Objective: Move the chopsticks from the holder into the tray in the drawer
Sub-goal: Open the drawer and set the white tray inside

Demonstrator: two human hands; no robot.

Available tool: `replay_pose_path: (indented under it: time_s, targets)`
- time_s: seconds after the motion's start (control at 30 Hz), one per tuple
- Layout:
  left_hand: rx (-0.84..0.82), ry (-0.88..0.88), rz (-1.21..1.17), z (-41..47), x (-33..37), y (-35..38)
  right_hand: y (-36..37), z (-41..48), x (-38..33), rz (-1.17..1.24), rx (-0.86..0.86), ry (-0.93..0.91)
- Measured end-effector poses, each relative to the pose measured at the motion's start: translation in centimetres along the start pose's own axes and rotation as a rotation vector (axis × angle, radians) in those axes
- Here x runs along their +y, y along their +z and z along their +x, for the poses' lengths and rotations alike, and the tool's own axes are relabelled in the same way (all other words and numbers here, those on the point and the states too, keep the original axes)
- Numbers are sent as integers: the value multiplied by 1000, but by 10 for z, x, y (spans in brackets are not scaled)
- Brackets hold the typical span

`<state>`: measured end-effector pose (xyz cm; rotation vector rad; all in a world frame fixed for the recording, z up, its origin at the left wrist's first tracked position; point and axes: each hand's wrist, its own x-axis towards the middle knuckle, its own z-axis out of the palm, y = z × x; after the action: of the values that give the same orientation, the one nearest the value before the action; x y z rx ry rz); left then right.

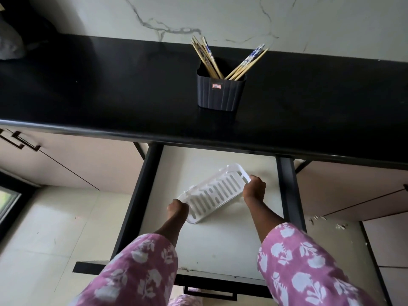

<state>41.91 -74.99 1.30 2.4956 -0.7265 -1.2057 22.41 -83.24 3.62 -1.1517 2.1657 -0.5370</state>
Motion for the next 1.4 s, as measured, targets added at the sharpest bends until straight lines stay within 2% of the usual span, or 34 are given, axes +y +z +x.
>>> replay_pose_path:
  time_s: [0.1,0.27,0.7,0.93,1.03,1.2,1.3,1.4]
  targets:
    - [-10,62,18,1,8,-6,-8,-15,12,-24,89,-19]
    - [-90,150,-55,-1,17,-14,-19,-37,30,3,143,89]
    - [-33,269,-32,9,-5,-13,-15,-72,58,42,125,180]
    - [-7,276,-31,12,-3,-10,-17,-72,52,-59,89,208]
    - [178,433,-38,6,17,-27,-22,-66,36,-191,128,112]
    - [405,745,-17,13,74,-74,-42,-36,-19,-329,295,-208]
    - [434,877,47,27,112,-99,-58,-15,-63,-290,380,-332]
    - [381,882,171,43,138,-113,-75,1,-106,-236,440,-432]
